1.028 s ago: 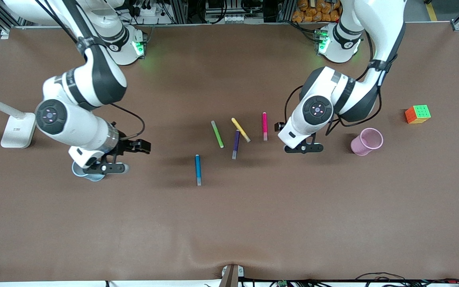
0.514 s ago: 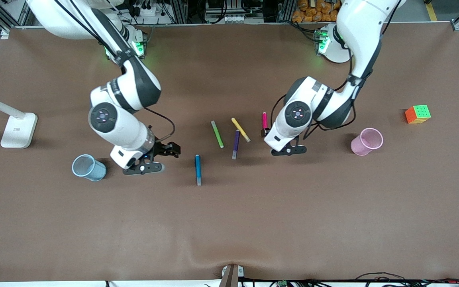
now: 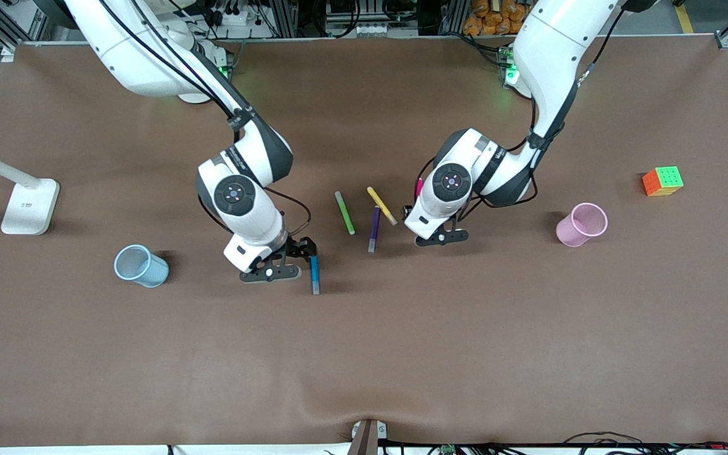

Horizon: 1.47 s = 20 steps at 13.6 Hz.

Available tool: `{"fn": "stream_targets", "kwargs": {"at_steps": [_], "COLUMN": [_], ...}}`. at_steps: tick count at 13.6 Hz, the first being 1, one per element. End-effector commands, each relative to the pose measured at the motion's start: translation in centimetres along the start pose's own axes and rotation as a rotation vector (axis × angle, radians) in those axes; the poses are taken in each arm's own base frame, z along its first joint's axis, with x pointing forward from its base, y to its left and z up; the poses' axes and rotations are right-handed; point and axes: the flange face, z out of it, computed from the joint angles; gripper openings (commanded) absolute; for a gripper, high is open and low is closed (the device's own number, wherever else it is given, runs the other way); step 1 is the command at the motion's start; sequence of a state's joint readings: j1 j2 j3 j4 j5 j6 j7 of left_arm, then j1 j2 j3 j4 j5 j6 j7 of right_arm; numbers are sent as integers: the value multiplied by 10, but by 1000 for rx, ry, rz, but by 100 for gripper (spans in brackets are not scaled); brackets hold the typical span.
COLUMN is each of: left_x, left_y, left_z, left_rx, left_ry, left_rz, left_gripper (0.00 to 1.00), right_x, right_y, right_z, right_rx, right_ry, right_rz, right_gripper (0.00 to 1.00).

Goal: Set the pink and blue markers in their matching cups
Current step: 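Lower the left gripper onto the pink marker while the right gripper grasps the blue marker, then lift the pink marker toward the pink cup while the right gripper carries the blue marker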

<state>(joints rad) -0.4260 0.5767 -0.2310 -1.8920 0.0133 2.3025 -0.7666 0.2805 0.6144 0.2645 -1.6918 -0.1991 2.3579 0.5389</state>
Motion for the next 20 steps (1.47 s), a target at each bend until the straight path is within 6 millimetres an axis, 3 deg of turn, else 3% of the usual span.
{"fn": "stream_targets", "kwargs": {"at_steps": [1, 2, 5, 8, 10, 12, 15, 16, 20], "left_x": [-2, -2, -4, -3, -2, -2, -1, 2, 23], "left_y": [2, 3, 7, 9, 9, 8, 8, 4, -27], "left_z": [6, 6, 14, 21, 23, 24, 21, 16, -33], "left_rx": [-10, -12, -14, -24, -29, -28, -30, -29, -6], "left_ry": [5, 7, 6, 12, 16, 15, 17, 17, 22], "left_rz": [-13, -11, -7, -5, -7, -7, -11, -17, -47], "left_gripper": [68, 63, 61, 57, 47, 26, 0, 0, 0], "right_x": [8, 9, 6, 7, 5, 4, 4, 4, 5], "right_y": [-15, -16, -24, -27, -30, -30, -31, -33, -32], "right_z": [17, 24, 52, 66, 72, 77, 84, 85, 86], "right_rx": [-32, -24, 8, 10, -2, -5, 3, 6, 8], "right_ry": [36, 57, 76, 73, 77, 73, 79, 84, 83], "right_rz": [3, 1, 15, 37, 29, 37, 41, 42, 49], "right_gripper": [100, 100, 100, 96, 84, 67, 58, 53, 9]}}
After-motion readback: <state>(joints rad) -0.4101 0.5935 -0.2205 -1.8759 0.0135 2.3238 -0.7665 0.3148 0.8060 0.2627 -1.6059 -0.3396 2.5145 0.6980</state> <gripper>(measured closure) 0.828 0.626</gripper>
